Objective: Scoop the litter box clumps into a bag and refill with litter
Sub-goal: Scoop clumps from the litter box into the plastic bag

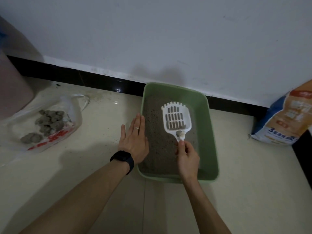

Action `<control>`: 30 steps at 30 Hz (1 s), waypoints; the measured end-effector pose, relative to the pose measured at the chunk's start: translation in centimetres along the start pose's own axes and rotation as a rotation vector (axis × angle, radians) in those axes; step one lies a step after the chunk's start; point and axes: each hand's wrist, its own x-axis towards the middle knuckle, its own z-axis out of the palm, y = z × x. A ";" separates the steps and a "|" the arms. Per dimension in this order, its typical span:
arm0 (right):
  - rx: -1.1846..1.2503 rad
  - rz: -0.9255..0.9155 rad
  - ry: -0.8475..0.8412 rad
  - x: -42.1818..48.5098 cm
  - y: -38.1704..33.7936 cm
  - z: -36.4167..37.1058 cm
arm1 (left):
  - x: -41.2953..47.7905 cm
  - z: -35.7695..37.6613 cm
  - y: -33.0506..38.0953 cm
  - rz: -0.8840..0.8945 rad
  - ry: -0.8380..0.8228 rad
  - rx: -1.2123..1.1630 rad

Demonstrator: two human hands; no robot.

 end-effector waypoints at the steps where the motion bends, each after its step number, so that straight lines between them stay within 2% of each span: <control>1: -0.022 0.000 -0.011 -0.1 0.0 -0.1 | 0.0 -0.1 0.0 -0.001 -0.001 0.000; 11: -0.041 0.063 -0.019 -0.6 0.1 -0.6 | 0.0 -0.2 0.1 0.005 -0.016 0.019; 21: -0.159 -0.018 -0.077 -2.1 -0.1 -0.4 | -0.1 -0.2 0.1 0.002 -0.011 0.009; 30: -0.125 -0.070 -0.040 -2.7 -0.3 -1.0 | -0.2 -0.5 0.0 0.015 -0.018 -0.017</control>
